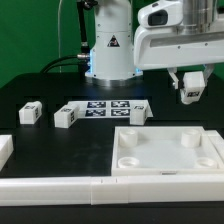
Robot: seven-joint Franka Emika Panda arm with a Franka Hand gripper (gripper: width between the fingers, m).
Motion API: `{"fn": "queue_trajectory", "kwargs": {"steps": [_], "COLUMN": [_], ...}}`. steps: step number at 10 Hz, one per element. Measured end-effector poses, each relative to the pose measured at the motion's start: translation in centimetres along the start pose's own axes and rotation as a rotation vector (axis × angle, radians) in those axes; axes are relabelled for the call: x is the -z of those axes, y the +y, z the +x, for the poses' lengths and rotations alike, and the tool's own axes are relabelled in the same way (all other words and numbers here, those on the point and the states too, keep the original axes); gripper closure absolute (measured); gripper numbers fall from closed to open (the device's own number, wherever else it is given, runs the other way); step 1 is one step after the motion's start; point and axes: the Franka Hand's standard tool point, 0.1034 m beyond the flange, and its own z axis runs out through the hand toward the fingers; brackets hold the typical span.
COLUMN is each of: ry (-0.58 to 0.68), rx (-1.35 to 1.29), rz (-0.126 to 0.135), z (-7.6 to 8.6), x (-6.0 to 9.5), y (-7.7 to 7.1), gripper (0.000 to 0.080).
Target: Assemble one leg
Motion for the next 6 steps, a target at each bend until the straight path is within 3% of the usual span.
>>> {"fn": "queue_trajectory", "kwargs": {"steps": [1, 3, 4, 5, 6], "ry": [0.136, 0.29, 0.377, 0.379, 0.383], "rx": [0.005, 0.027, 0.057, 0.125, 0.169], "rz": [0.016, 0.032, 0.041, 0.024, 0.009], "z": [0.9, 0.2, 0.7, 1.3, 3.5], "x": [0.0, -0.3, -0.1, -0.6, -0.4], "y": [-0.4, -0.8, -1.0, -0.6, 0.2], "gripper": [0.0509, 0.0509, 0.0509, 0.0509, 0.0509]}}
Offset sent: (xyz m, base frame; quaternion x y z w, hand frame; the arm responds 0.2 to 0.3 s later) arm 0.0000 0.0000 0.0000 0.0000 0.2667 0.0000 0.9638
